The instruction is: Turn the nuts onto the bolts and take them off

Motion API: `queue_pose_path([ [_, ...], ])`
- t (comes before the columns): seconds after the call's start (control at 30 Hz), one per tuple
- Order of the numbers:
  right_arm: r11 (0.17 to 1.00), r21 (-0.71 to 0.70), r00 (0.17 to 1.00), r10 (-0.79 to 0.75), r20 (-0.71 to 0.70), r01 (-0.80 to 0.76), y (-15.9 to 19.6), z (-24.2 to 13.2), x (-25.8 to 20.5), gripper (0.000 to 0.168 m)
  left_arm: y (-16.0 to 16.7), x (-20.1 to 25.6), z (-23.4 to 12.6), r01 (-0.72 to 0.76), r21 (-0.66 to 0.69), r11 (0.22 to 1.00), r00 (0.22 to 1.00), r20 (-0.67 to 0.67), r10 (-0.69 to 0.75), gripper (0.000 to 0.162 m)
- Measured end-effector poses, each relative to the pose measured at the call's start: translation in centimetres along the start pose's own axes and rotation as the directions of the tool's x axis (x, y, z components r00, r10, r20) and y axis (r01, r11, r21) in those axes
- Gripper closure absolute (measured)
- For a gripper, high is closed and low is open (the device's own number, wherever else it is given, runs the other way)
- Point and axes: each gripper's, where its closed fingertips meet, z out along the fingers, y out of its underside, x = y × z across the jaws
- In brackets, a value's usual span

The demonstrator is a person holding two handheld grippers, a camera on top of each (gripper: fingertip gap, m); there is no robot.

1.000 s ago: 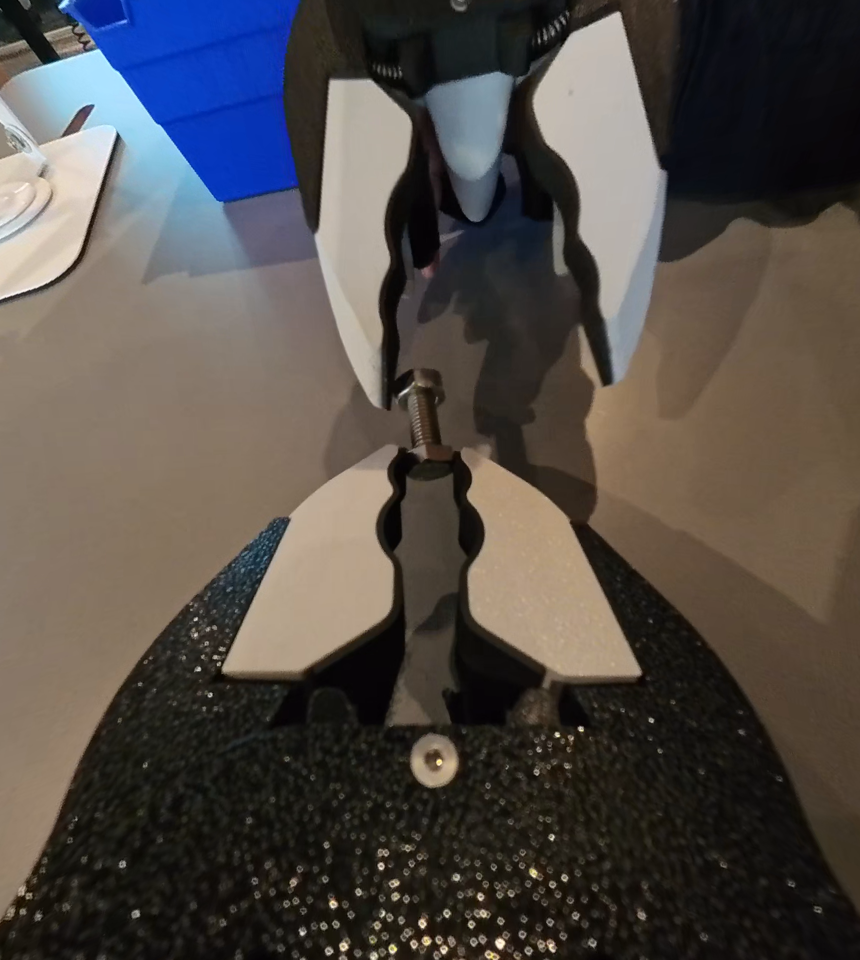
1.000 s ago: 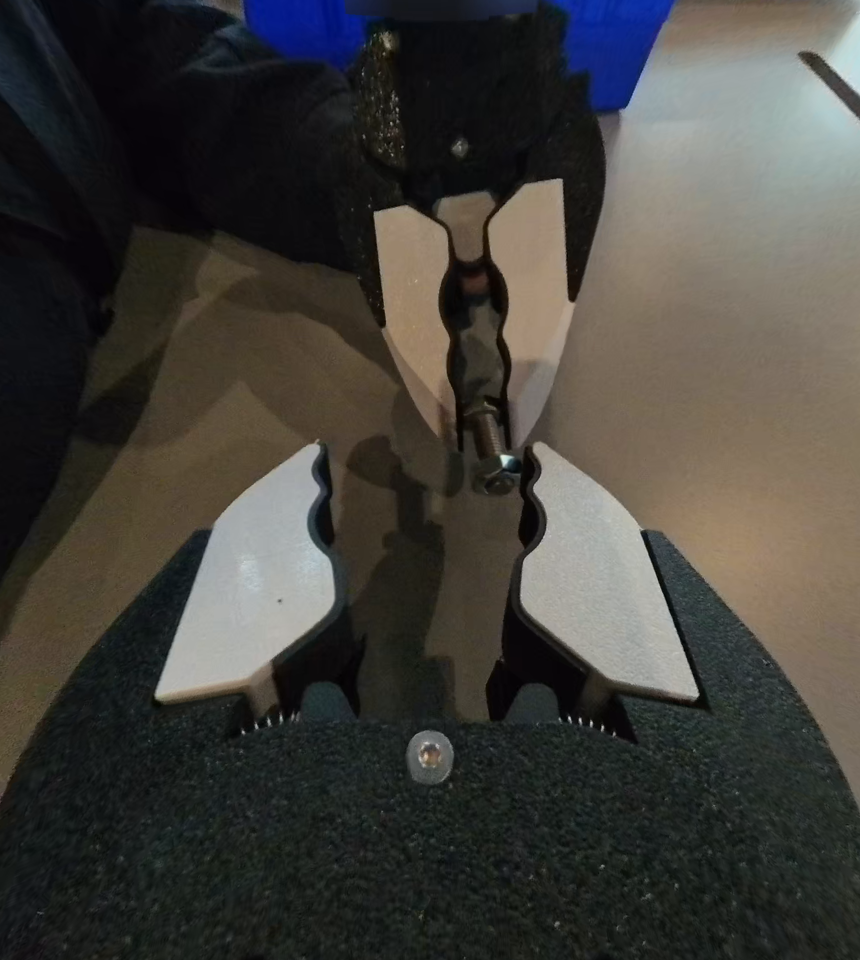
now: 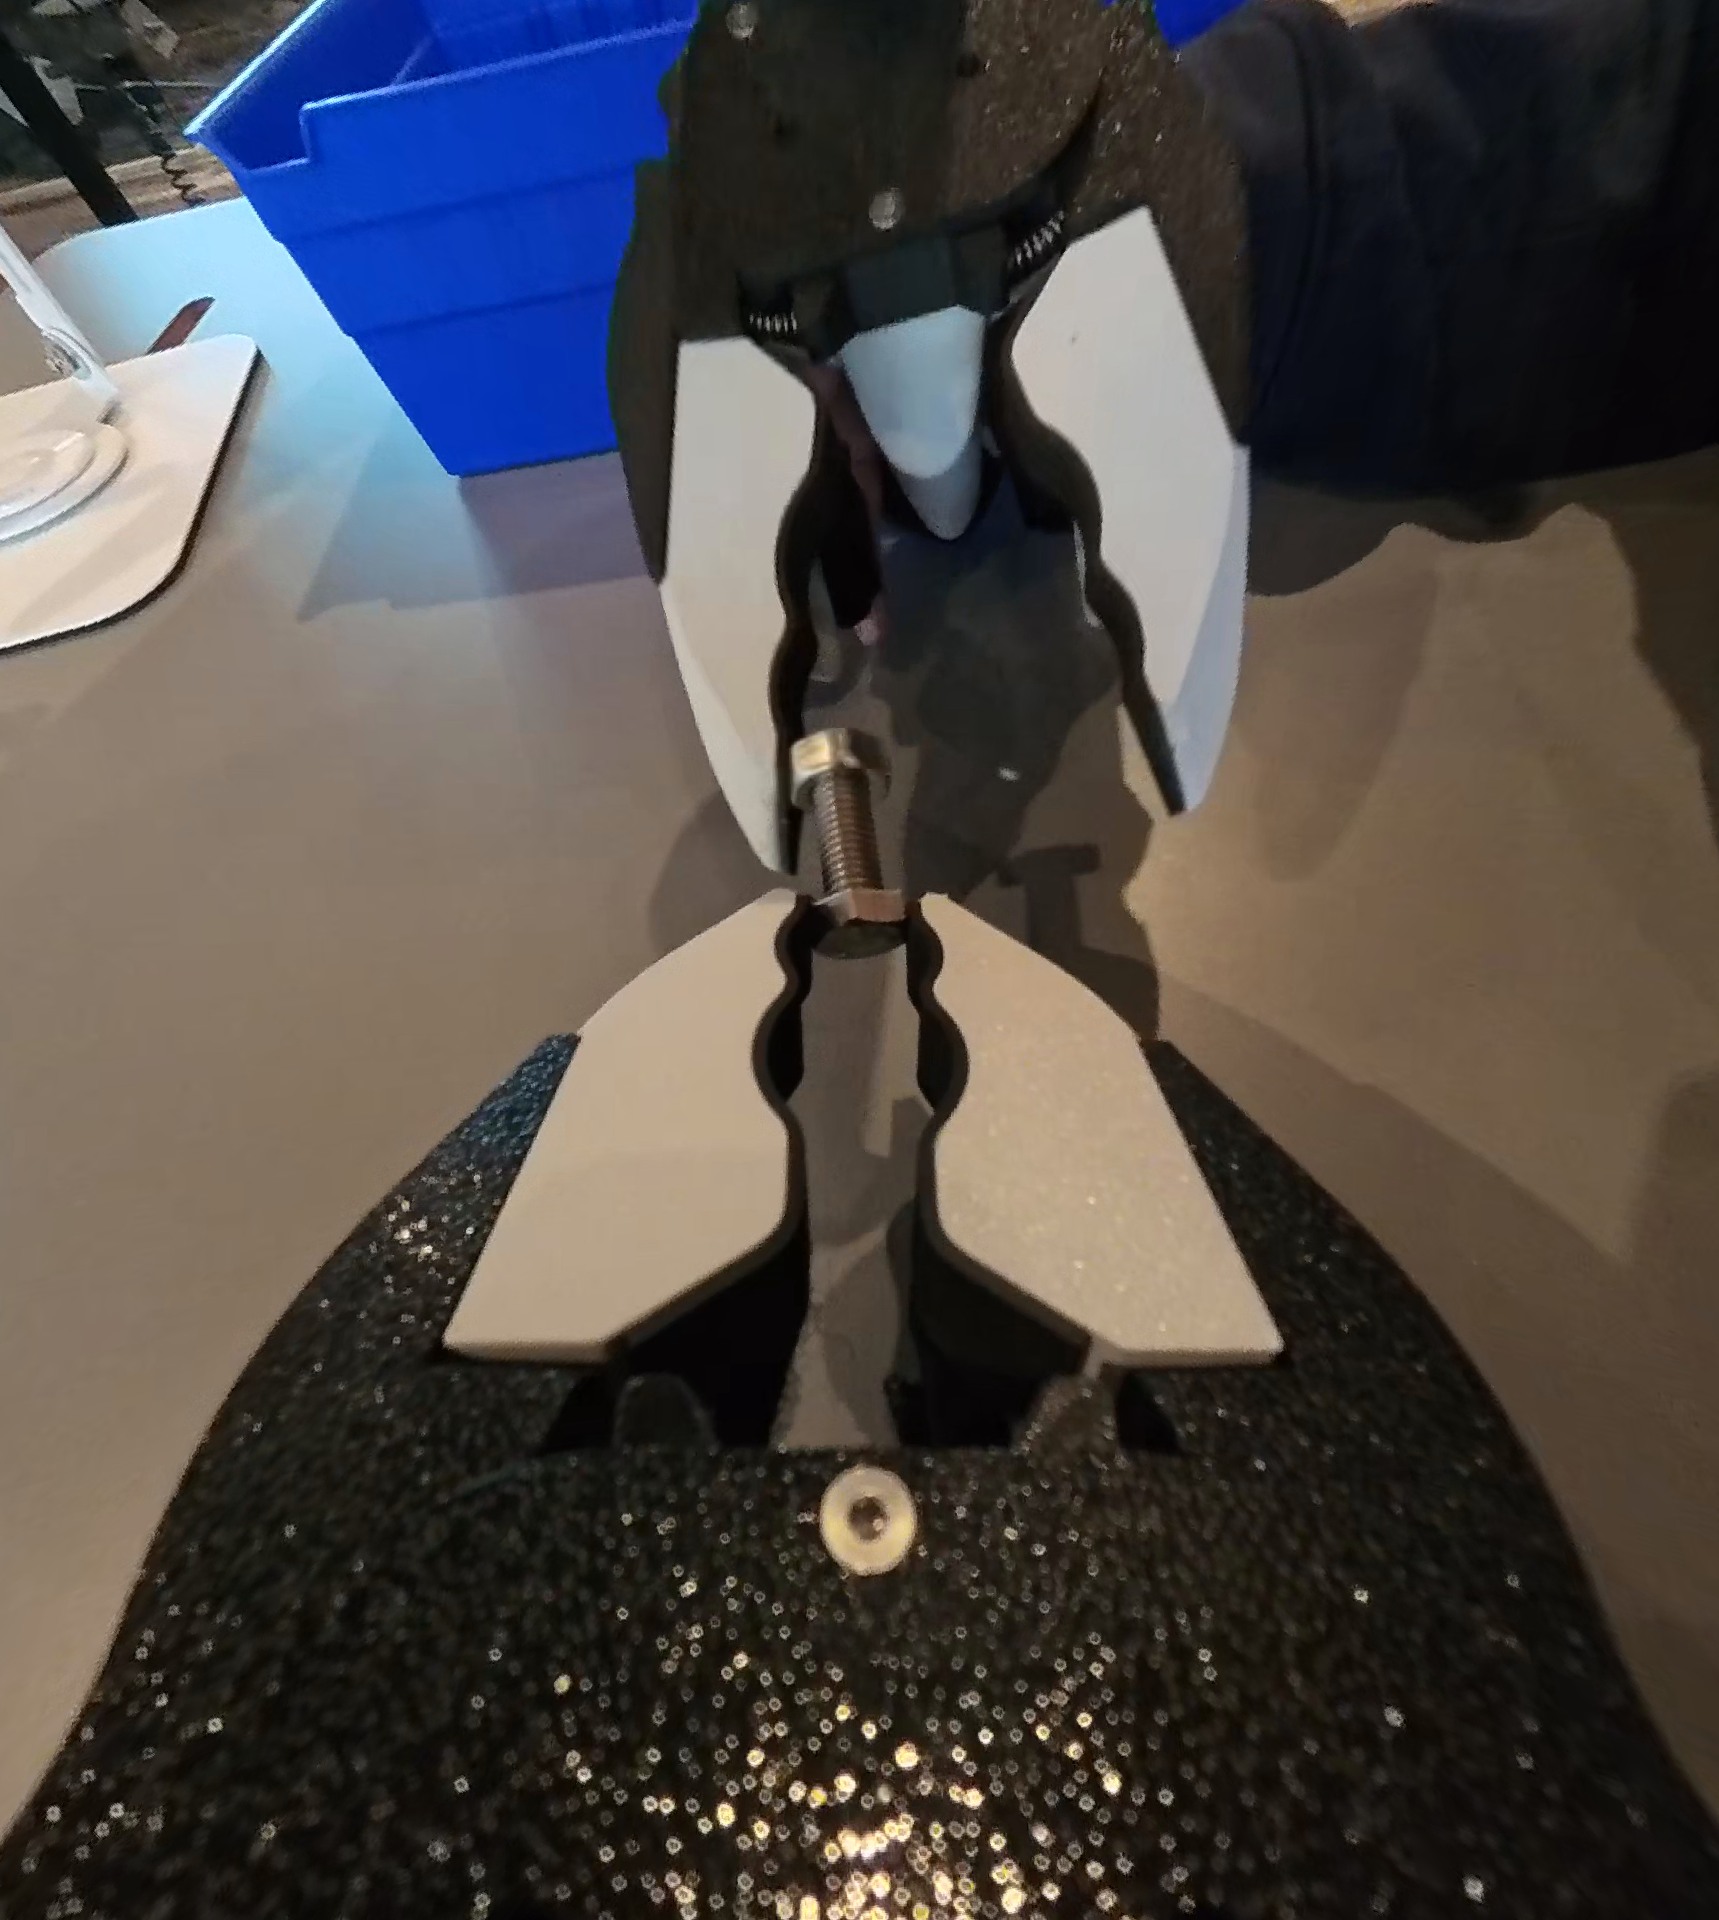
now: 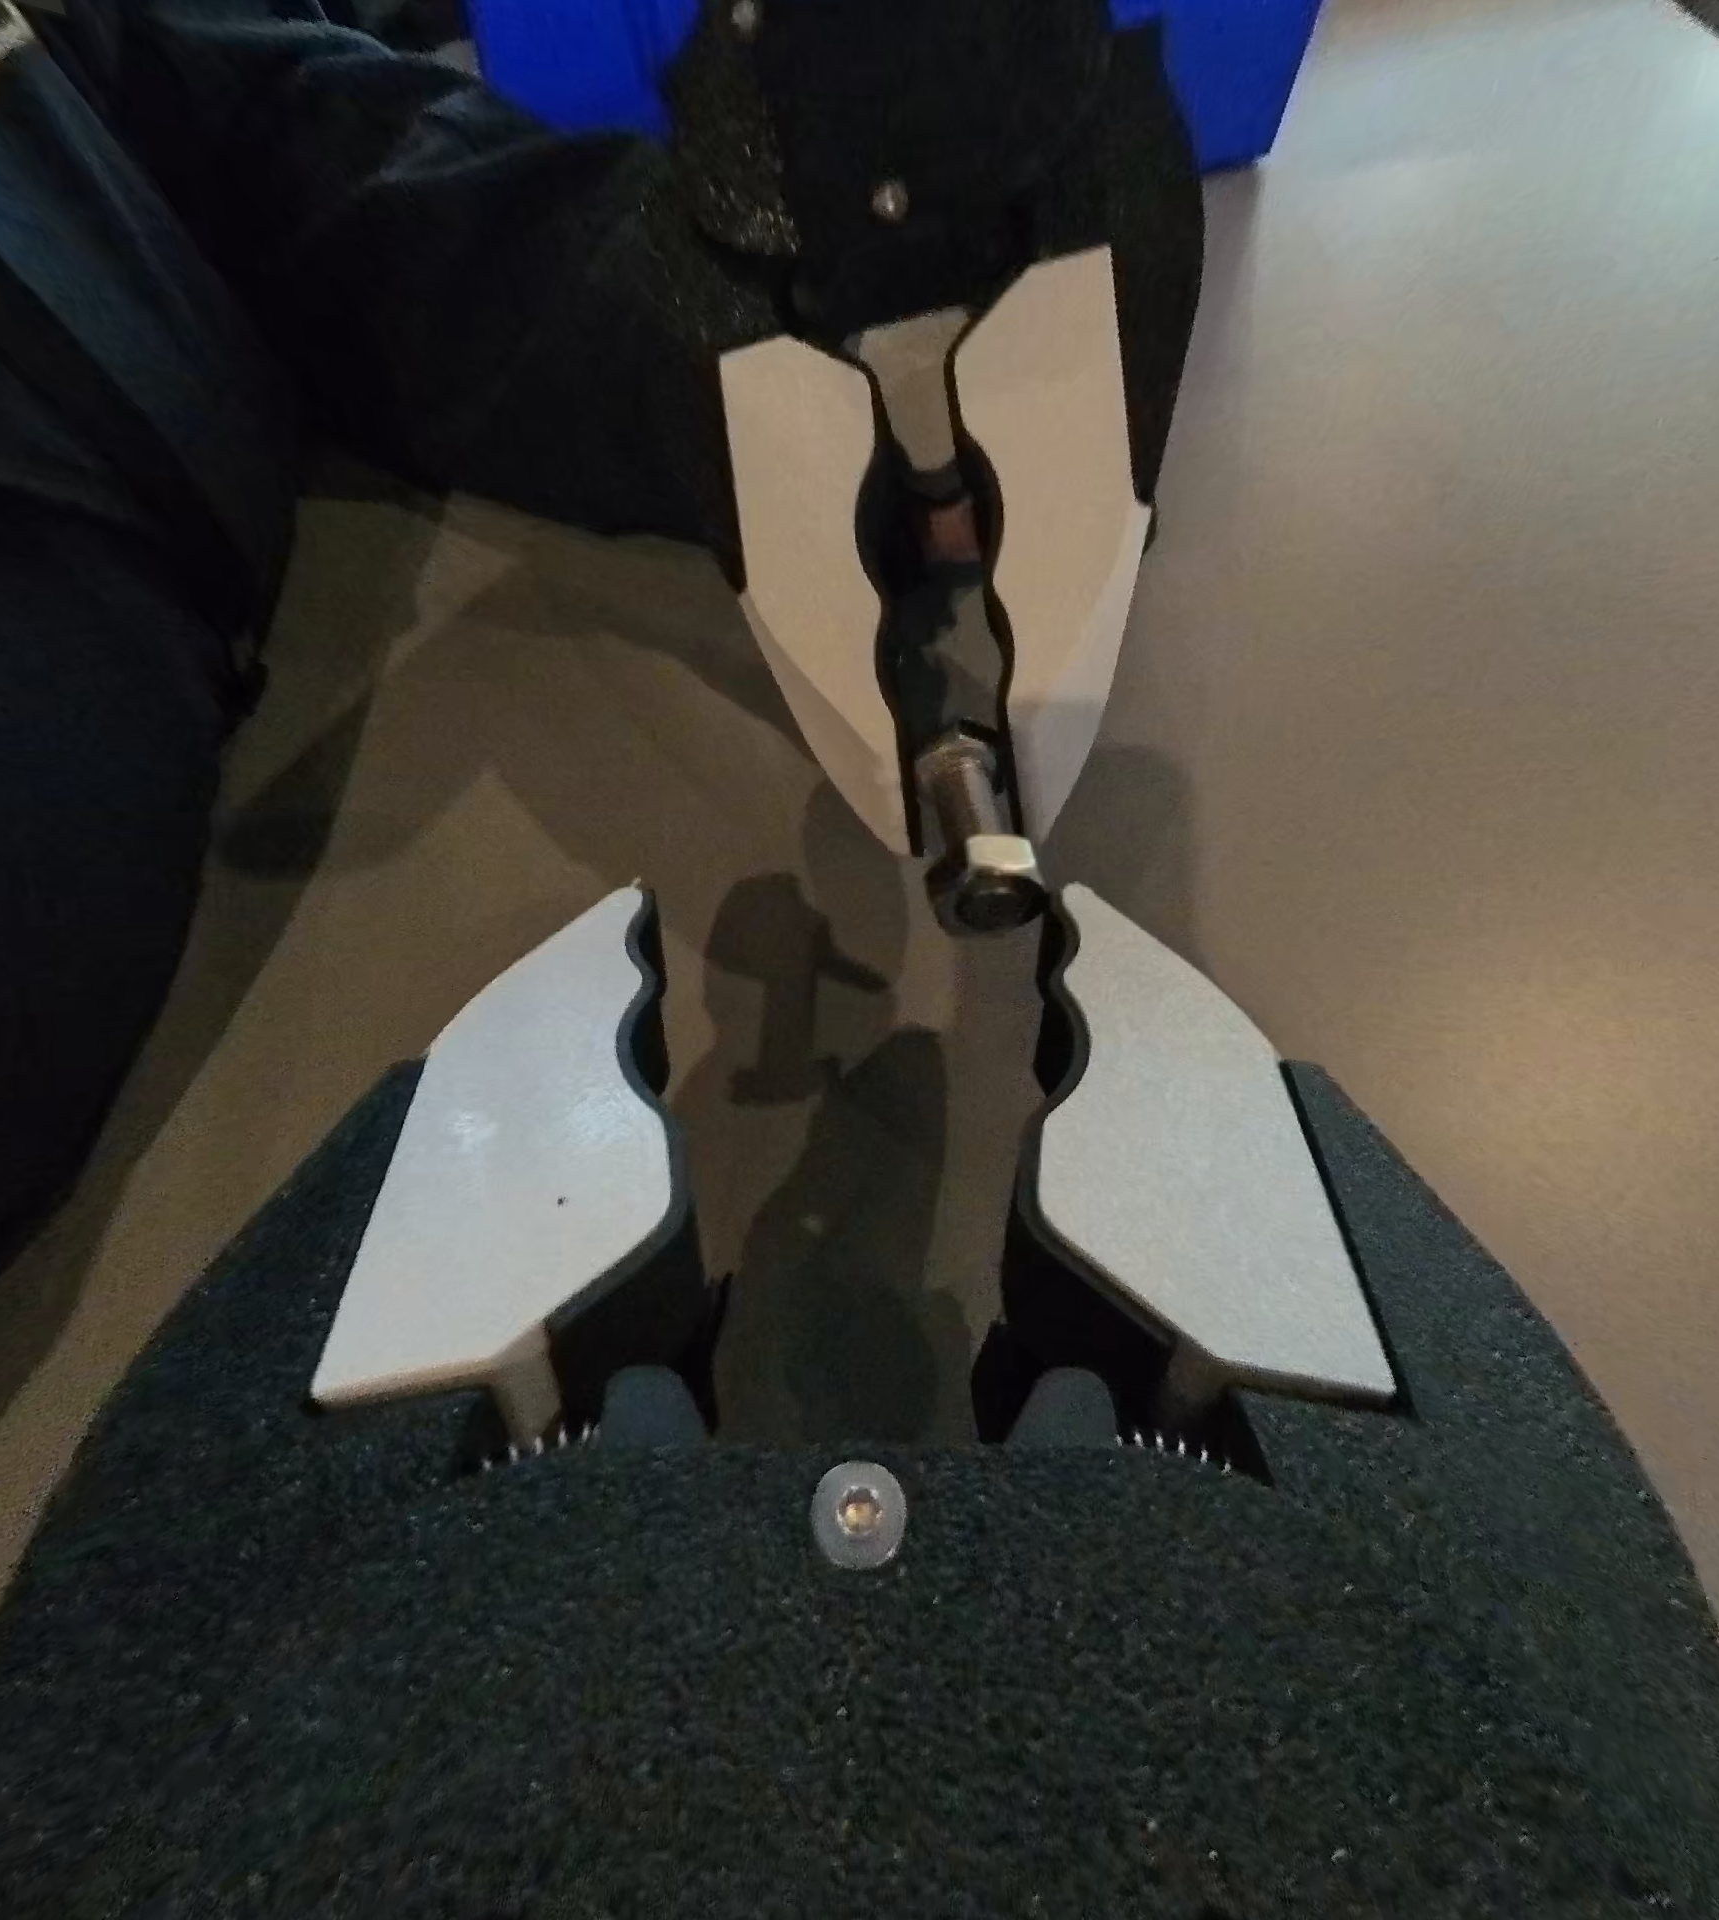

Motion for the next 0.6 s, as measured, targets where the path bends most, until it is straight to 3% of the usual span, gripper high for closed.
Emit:
queue_pose_path([
  [0.47,0.994,0.086,0.998,-0.062,-0.002,0.062,-1.5,-0.5,-0.5,0.096,0.0,0.1,0.0,0.002,-0.003,1.000,1.000,-0.007,-0.002,0.146],
  [0.6,0.991,0.118,0.997,-0.068,0.039,0.063,-2.2,-0.9,-1.2,0.105,0.1,-0.1,0.1,0.004,-0.007,1.000,1.000,0.004,-0.004,0.146],
])
